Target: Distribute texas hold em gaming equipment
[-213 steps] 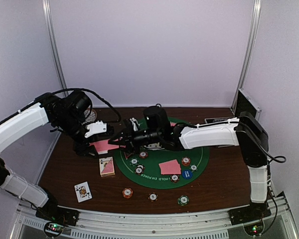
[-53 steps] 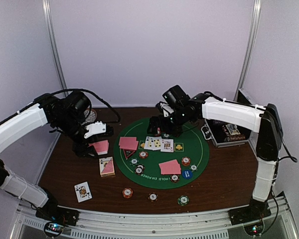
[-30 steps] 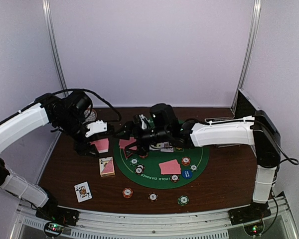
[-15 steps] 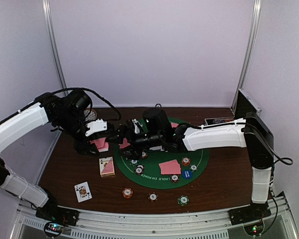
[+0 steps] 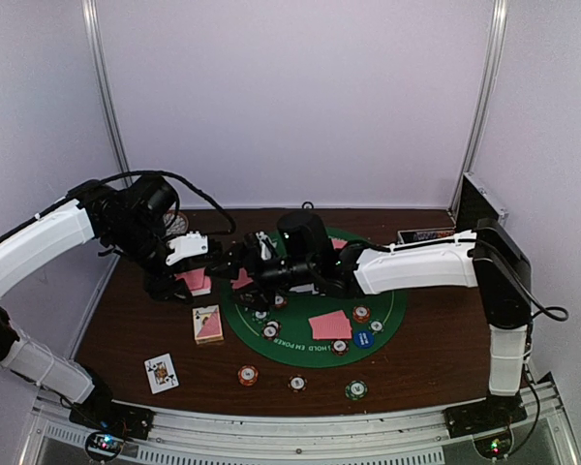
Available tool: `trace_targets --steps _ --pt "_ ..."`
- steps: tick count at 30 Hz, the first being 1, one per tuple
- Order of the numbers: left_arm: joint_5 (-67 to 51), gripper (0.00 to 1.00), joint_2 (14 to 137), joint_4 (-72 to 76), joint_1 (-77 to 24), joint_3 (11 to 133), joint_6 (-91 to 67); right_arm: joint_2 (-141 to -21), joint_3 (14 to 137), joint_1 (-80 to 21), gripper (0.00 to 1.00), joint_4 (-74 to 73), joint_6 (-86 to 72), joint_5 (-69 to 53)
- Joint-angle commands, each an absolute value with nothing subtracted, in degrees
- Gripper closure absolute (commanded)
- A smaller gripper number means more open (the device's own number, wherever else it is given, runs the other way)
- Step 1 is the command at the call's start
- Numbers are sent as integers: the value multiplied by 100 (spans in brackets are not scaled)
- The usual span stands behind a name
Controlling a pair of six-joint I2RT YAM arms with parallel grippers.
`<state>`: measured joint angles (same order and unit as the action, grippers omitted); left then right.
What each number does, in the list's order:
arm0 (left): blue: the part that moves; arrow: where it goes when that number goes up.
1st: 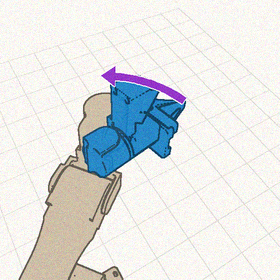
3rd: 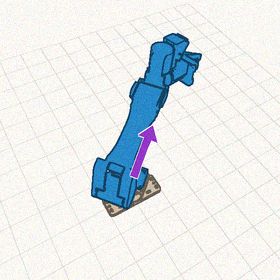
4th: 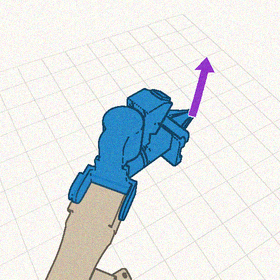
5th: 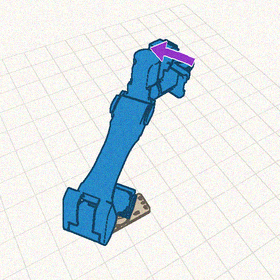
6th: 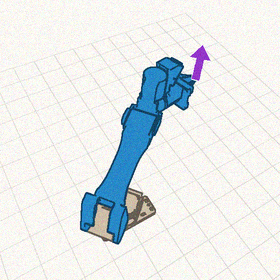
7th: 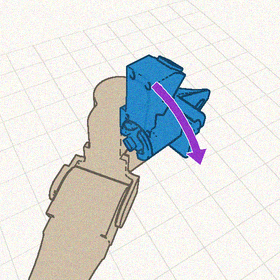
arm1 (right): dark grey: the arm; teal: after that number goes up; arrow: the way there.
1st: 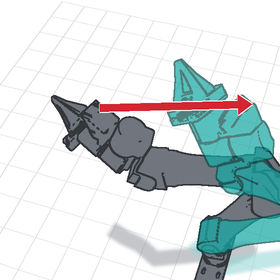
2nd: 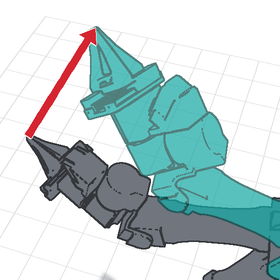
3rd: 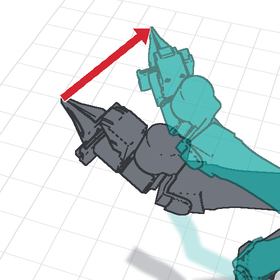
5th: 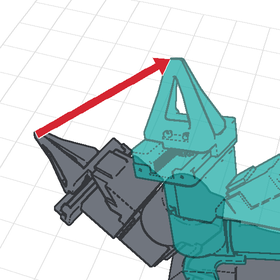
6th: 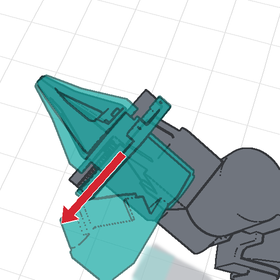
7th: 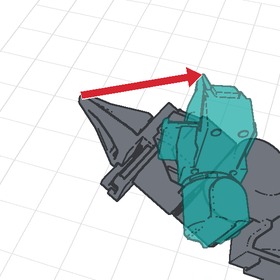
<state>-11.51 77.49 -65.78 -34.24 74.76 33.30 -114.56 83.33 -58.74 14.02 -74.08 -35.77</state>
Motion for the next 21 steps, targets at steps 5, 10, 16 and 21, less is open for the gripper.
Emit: trace_targets --steps 5,10,16,21 --pt "-1183 79 7731 -6381 -3419 7637 3339 -12037 9010 -5973 8 1863 -7736 -3729" --pt "-1185 79 7727 -6390 -3419 7645 3340 -12313 9221 -5994 9 2012 -7877 -3791" --pt "-1198 79 7719 -6408 -3419 7673 3348 -12643 9593 -6037 11 2005 -7964 -3797" --pt "-1218 79 7712 -6447 -3419 7702 3347 -12782 9627 -6012 14 2046 -8043 -3803"
